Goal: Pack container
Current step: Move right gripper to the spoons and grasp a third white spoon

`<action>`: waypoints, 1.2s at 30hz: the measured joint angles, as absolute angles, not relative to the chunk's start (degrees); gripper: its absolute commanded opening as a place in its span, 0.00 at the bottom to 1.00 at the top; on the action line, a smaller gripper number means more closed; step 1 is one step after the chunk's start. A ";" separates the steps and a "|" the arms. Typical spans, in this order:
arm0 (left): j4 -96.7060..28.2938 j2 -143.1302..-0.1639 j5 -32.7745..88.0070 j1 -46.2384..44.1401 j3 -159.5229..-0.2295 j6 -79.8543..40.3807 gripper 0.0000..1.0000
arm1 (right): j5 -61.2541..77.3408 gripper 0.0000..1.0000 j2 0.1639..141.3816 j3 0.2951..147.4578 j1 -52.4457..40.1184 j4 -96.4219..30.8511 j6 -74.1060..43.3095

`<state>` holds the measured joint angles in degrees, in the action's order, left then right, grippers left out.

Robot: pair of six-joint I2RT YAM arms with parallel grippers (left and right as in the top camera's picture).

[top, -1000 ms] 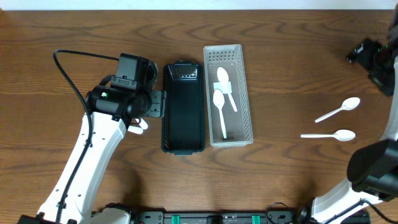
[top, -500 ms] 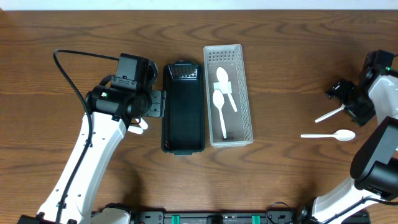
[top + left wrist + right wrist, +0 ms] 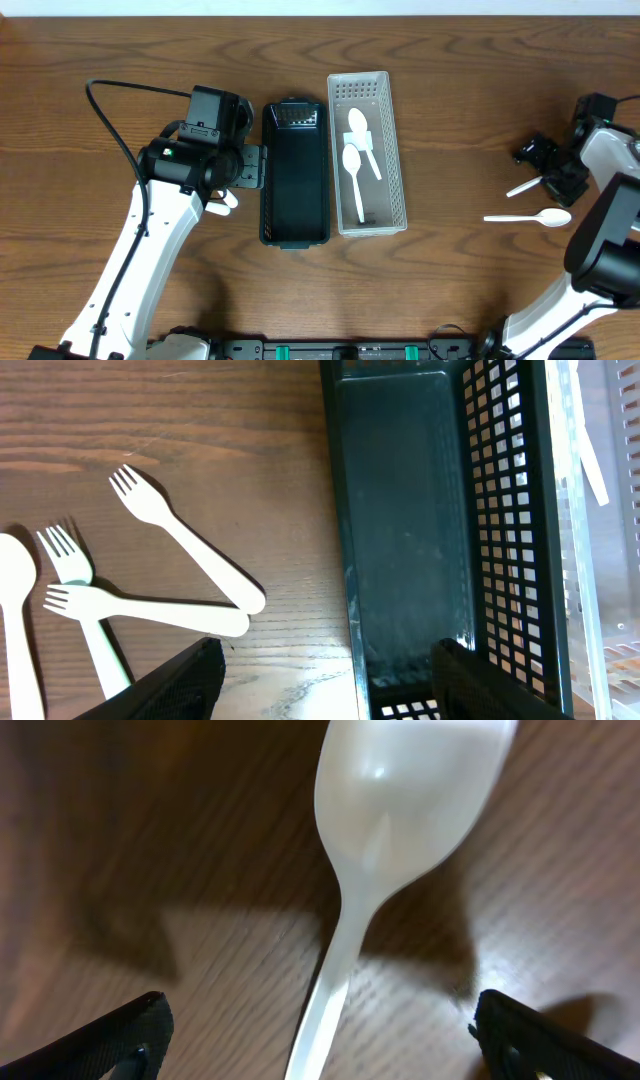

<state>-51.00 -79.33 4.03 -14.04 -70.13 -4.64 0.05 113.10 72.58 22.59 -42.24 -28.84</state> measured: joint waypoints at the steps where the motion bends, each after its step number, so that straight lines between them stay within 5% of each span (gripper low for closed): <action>1: -51.03 -79.33 4.05 -14.04 -70.13 -4.64 0.69 | -0.49 0.98 113.36 72.64 22.57 -42.37 -28.69; 5: -51.03 -79.33 4.03 -14.04 -70.13 -4.64 0.69 | -0.64 0.90 113.43 72.66 22.59 -42.24 -28.58; 10: -51.00 -79.33 4.03 -14.04 -70.13 -4.64 0.69 | -1.04 0.55 113.51 72.66 22.61 -42.09 -27.77; 21: -51.03 -79.33 4.03 -14.04 -70.13 -4.64 0.69 | -0.73 0.04 113.62 72.66 22.61 -42.30 -27.79; 36: -51.03 -79.33 4.03 -14.04 -70.13 -4.64 0.69 | 0.12 0.01 113.62 73.41 22.20 -45.93 -27.92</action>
